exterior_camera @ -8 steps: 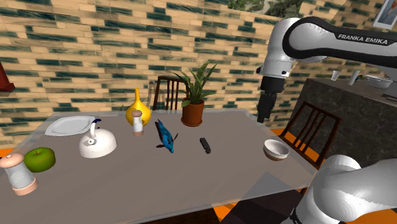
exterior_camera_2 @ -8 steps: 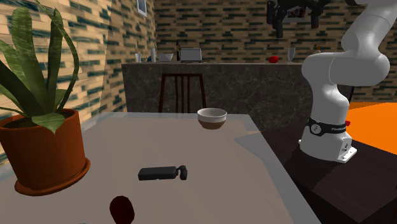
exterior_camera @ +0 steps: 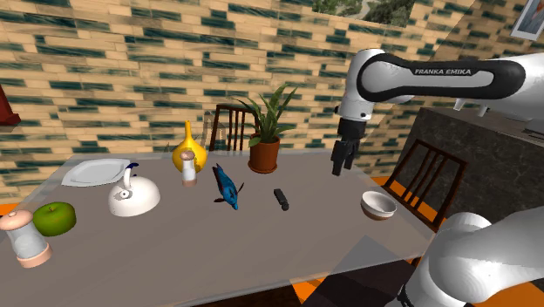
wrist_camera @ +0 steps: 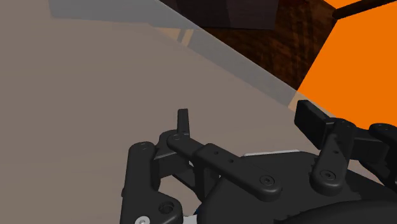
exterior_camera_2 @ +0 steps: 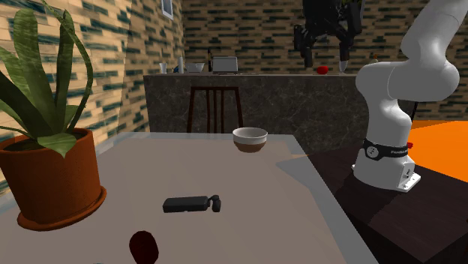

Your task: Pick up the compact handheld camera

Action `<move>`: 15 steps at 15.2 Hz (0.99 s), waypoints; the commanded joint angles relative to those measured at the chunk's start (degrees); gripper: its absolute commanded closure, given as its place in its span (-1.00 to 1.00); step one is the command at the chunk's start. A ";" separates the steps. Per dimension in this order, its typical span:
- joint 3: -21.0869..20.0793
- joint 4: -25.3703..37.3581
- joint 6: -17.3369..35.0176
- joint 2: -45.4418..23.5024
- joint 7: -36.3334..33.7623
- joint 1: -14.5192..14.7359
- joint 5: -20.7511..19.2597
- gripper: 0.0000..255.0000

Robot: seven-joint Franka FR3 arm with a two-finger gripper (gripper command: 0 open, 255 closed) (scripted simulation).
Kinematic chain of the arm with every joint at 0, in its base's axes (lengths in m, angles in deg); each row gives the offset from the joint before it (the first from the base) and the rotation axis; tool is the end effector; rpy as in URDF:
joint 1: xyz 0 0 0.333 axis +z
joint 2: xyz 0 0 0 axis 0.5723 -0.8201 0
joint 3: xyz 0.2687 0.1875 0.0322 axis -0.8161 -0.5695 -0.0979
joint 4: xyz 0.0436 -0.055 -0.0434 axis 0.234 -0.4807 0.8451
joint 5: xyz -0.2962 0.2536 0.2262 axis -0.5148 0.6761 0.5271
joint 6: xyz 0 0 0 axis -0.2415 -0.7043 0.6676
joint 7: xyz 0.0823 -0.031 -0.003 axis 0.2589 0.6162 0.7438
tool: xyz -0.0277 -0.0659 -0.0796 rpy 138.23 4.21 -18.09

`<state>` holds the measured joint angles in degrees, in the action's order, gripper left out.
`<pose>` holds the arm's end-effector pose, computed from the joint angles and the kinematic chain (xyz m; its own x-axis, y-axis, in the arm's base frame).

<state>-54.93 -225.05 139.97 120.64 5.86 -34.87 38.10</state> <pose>0.3963 -0.0135 0.5369 0.9877 0.1163 -0.1044 0.0996 -0.9832 -0.1530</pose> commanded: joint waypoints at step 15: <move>1.20 4.36 27.26 -30.55 0.17 -1.41 0.03 -1.00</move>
<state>-53.85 -221.68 165.53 92.65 5.97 -36.21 38.01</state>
